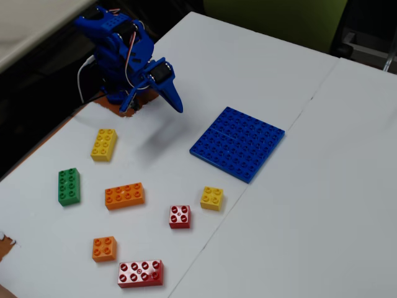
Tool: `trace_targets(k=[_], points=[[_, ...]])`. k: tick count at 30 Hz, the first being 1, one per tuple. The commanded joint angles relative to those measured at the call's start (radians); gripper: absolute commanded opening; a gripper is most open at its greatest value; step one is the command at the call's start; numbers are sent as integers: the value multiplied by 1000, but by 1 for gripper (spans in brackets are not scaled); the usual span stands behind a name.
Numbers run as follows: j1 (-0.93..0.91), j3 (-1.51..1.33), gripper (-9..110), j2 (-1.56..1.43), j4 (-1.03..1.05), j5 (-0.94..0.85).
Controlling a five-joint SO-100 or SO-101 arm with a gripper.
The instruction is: Pick up the 2x4 orange block and go up the 8x8 blue block.
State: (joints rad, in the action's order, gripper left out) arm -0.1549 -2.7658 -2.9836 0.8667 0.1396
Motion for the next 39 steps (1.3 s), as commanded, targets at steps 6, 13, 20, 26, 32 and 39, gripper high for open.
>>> trace_targets(k=[6, 13, 20, 26, 32, 39], points=[[-66, 495, 0, 345, 190, -12], [-155, 908, 0, 666, 382, -31], [-291, 1264, 0, 962, 511, -112], [-388, 1368, 1, 1106, 514, -143], [-451, 1459, 5, 1221, 515, -155], [-515, 1537, 11, 1330, 520, -167]])
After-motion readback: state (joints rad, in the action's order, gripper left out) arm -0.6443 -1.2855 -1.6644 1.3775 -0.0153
